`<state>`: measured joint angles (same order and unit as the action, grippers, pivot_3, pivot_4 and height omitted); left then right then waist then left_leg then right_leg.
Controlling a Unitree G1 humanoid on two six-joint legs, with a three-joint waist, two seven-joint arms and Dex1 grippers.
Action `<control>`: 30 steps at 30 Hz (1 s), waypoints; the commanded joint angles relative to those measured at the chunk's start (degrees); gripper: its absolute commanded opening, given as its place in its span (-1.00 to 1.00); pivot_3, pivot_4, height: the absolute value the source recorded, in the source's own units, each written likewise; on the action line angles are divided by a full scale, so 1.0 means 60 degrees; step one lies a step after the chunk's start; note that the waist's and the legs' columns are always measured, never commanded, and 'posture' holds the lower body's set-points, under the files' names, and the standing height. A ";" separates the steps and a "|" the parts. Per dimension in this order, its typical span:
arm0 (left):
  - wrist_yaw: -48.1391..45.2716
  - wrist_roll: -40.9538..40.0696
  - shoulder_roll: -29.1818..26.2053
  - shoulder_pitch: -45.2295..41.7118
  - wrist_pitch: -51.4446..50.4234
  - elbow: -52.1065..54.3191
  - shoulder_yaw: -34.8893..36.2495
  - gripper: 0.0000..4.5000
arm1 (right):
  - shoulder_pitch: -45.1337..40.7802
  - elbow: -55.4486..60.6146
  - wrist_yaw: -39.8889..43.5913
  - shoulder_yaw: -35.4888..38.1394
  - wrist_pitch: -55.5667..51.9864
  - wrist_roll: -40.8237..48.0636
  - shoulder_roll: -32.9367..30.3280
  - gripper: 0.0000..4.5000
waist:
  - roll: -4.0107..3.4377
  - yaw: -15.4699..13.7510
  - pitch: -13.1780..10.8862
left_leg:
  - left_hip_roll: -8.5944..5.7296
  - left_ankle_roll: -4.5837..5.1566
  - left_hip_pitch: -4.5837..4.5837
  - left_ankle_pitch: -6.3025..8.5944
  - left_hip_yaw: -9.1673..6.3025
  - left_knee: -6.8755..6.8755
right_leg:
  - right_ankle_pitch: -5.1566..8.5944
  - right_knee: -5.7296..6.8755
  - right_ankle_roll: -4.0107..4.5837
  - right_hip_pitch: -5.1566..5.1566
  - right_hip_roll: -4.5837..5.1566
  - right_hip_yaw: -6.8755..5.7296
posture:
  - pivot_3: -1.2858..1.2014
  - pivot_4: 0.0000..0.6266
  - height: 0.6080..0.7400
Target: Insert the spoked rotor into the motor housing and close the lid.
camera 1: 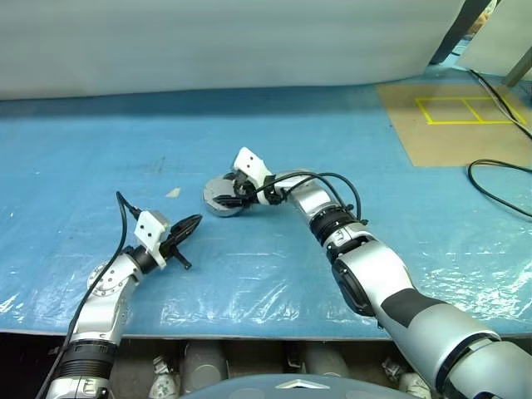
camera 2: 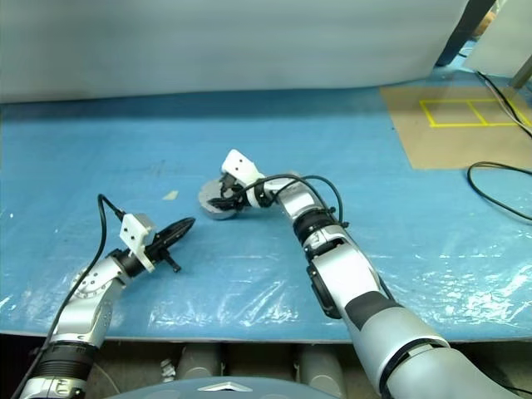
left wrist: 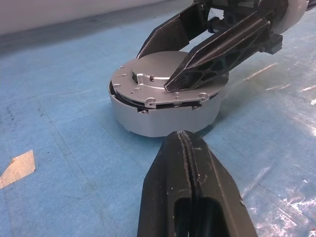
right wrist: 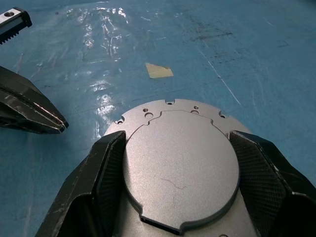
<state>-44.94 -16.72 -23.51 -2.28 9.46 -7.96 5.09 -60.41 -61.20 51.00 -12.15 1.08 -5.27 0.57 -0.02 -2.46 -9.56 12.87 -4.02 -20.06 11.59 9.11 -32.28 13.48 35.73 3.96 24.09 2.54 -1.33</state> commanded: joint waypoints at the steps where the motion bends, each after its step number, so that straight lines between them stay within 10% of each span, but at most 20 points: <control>1: -0.0014 -0.0040 -0.0098 -0.0057 0.0073 0.0278 0.0069 -1.00 | 0.0044 0.0011 -0.0232 -0.0073 0.0040 -0.0154 0.0001 0.33 | 0.0000 0.0000 0.0000 | 0.0000 0.0000 0.0000 0.0000 0.0000 -0.0001 | 0.0000 0.0000 0.0000 0.0000 0.0000 0.0000 | 0.03 -0.52 1.00; 30: -0.0046 -0.0015 -0.0088 -0.0088 0.0146 0.0097 0.0074 -1.00 | 0.0224 -0.0452 -0.2015 -0.0378 -0.0685 -0.0591 0.0250 0.33 | 0.0000 0.0011 0.0000 | 0.0001 0.0001 0.0046 0.0001 0.0000 -0.0003 | -0.0008 0.0030 0.0010 -0.0024 0.0002 0.0003 | 0.03 -0.52 1.00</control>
<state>-45.00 -16.66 -23.51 -2.46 9.41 -8.24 5.04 -60.33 -61.35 41.83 -13.61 -1.31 -6.38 2.96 -0.02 -2.40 -9.56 12.87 -4.00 -19.76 11.59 9.11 -32.29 13.43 35.91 4.02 23.91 2.55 -1.31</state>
